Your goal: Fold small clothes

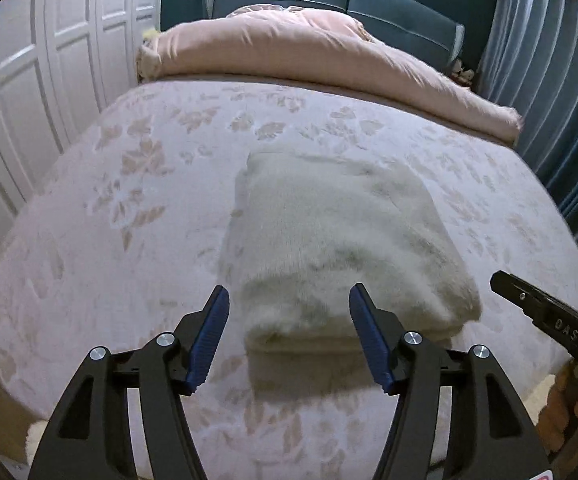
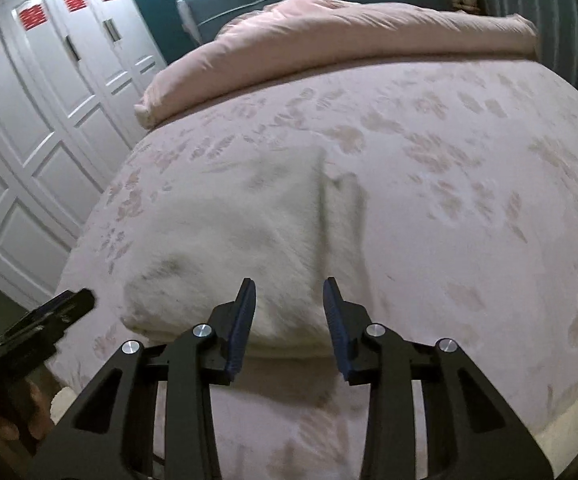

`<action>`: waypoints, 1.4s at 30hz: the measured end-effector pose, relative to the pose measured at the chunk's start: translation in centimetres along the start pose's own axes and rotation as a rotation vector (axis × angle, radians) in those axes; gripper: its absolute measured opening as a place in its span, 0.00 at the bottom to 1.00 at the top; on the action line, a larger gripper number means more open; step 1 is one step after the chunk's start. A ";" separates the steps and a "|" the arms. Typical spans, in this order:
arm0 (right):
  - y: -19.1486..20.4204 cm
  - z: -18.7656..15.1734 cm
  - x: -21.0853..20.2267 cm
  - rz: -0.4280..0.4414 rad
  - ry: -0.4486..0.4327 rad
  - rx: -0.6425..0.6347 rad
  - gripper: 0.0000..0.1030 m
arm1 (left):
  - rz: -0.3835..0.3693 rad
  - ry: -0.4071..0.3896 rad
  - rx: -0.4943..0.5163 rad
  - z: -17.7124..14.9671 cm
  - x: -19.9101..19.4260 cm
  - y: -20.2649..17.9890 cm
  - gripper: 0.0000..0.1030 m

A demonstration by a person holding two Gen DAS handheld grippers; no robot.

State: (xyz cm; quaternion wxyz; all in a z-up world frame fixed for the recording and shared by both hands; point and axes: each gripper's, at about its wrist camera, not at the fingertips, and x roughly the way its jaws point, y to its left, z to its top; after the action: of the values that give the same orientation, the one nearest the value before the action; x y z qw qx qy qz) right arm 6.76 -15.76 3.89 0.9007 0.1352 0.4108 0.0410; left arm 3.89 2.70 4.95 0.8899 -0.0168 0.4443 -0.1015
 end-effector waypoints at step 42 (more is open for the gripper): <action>-1.5 -12.9 4.8 -0.291 0.075 -0.060 0.93 | 0.197 0.105 0.012 -12.4 6.8 -3.0 0.85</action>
State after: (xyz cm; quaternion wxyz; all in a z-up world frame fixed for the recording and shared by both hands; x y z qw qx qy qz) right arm 0.16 -13.61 -8.09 0.8847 0.0456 0.4581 -0.0728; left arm -2.51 -0.87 -7.57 0.8712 0.0377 0.4891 -0.0167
